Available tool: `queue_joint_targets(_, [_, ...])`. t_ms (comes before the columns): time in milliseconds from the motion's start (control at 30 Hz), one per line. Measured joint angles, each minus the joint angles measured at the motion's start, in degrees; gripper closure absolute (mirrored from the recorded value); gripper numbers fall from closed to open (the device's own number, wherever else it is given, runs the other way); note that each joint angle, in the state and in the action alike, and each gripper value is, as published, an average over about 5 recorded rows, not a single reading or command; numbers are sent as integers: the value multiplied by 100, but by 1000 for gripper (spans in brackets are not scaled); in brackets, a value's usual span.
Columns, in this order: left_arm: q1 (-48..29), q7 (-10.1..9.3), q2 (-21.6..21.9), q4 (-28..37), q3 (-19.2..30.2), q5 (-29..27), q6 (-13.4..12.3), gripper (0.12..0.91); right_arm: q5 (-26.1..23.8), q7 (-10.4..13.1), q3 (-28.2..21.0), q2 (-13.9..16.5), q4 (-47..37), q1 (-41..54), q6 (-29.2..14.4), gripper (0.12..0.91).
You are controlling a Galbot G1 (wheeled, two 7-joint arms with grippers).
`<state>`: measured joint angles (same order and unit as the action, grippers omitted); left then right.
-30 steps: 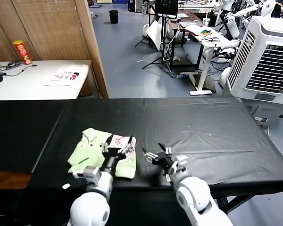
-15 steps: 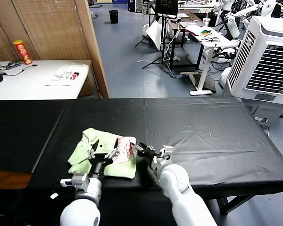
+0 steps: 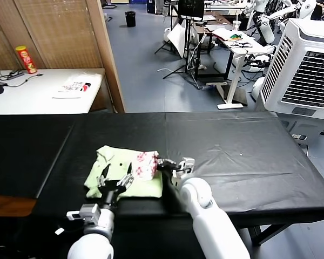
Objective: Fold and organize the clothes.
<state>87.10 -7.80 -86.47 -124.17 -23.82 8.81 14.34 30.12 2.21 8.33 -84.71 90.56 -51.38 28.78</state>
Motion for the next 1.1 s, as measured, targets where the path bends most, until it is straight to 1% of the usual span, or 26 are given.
queue_joint_targets(167, [22, -6, 13, 28, -63, 11, -39, 232, -1065, -636, 22, 436, -130, 197, -314, 894])
queue_joint_targets(267, [31, -17, 50, 71, -91, 21, -87, 232, -1511, -1021, 42, 759, -156, 268, -594, 888])
queue_joint_targets(300, [39, -33, 68, 91, -96, 24, -126, 232, -1635, -1149, 48, 878, -146, 274, -710, 874])
queue_joint_targets(367, [61, -67, 106, 131, -103, 30, -215, 232, -1816, -1361, 68, 1116, -95, 252, -951, 813])
queue_joint_targets(400, [74, -67, 127, 152, -105, 36, -270, 232, -1880, -1441, 81, 1236, -49, 223, -1078, 768])
queue_joint_targets(433, [88, -47, 147, 171, -109, 42, -325, 232, -1932, -1499, 99, 1356, 13, 178, -1205, 707])
queue_joint_targets(500, [120, 63, 191, 213, -127, 56, -469, 232, -2023, -1567, 145, 1580, 181, 43, -1435, 607])
queue_joint_targets(533, [137, 127, 214, 235, -140, 54, -552, 232, -2073, -1575, 170, 1684, 286, -47, -1538, 540])
queue_joint_targets(600, [171, 230, 262, 265, -171, 27, -663, 232, -2164, -1521, 232, 1867, 536, -282, -1699, 440])
queue_joint_targets(633, [190, 247, 286, 270, -188, 11, -679, 232, -2193, -1466, 268, 1941, 678, -423, -1753, 377])
queue_joint_targets(700, [232, 202, 338, 253, -219, -13, -662, 232, -2224, -1287, 361, 2053, 1004, -762, -1823, 298])
queue_joint_targets(733, [258, 138, 369, 236, -235, -9, -655, 232, -2229, -1180, 417, 2087, 1180, -951, -1841, 263])
queue_joint_targets(800, [332, -5, 453, 182, -275, 29, -687, 232, -2238, -943, 541, 2118, 1543, -1359, -1870, 239])
queue_joint_targets(867, [433, -100, 566, 110, -335, 102, -735, 232, -2274, -718, 680, 2113, 1899, -1806, -1911, 230])
queue_joint_targets(967, [671, -132, 778, -40, -485, 248, -801, 232, -2363, -393, 905, 2045, 2385, -2543, -1997, 228])
queue_joint_targets(1100, [1135, -137, 1053, -256, -740, 413, -858, 232, -2421, 5, 1195, 1848, 2929, -3510, -2086, 227])
